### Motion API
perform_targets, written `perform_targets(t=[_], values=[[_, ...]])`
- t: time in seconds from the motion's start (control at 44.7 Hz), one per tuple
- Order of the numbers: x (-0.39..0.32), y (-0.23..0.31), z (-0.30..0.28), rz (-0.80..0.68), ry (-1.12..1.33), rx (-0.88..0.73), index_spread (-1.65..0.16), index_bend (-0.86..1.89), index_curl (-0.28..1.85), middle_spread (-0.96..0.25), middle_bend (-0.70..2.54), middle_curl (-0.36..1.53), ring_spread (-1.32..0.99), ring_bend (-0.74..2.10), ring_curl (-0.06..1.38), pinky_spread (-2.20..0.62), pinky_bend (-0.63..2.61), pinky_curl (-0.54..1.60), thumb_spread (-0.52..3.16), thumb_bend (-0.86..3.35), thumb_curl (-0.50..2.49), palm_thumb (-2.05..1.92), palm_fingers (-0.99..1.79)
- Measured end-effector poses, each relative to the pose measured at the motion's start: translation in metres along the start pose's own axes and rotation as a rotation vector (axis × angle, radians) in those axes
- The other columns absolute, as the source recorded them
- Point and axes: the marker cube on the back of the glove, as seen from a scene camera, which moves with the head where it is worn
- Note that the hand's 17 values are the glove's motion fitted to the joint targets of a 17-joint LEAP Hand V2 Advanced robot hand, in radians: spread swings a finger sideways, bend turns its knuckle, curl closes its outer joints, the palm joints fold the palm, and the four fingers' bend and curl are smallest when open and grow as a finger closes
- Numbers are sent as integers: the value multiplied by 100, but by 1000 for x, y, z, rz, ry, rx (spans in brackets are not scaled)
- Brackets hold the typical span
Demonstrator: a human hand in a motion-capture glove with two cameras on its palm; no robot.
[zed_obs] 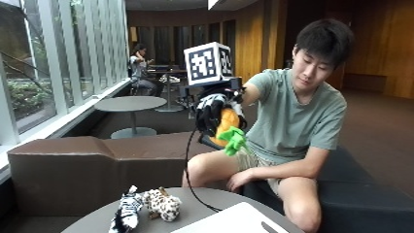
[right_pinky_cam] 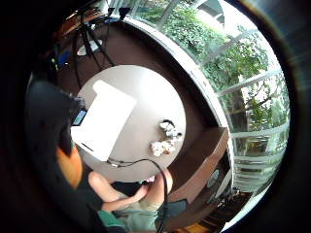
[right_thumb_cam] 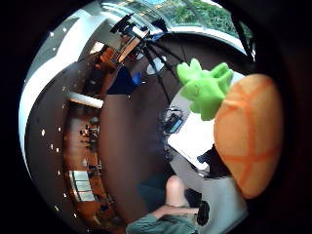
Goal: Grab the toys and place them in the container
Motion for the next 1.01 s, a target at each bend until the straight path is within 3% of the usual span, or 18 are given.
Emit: perform_targets(t=[0.224,0.335,0.358,0.38,0.648,1.006], values=[[-30,-6,63,9,65,-94,-39,76,66,-30,99,84,-42,139,72,-34,138,56,21,10,114,66,22],[-33,-6,87,18,90,-195,-29,47,57,-25,69,73,-35,125,66,-27,141,54,58,2,109,47,-27],[-33,-6,89,18,92,-204,-30,48,58,-27,70,73,-36,132,68,-29,141,53,62,5,109,49,-2],[-33,-6,91,18,95,-210,-27,38,53,-21,58,68,-31,114,62,-22,141,52,69,-2,104,39,-39],[-8,1,69,19,138,-196,-20,14,43,-5,25,54,-14,73,47,-5,119,42,111,-3,77,18,-24],[105,56,24,116,207,-170,-20,10,34,-3,18,48,-8,58,41,0,104,36,130,-1,57,13,-14]])
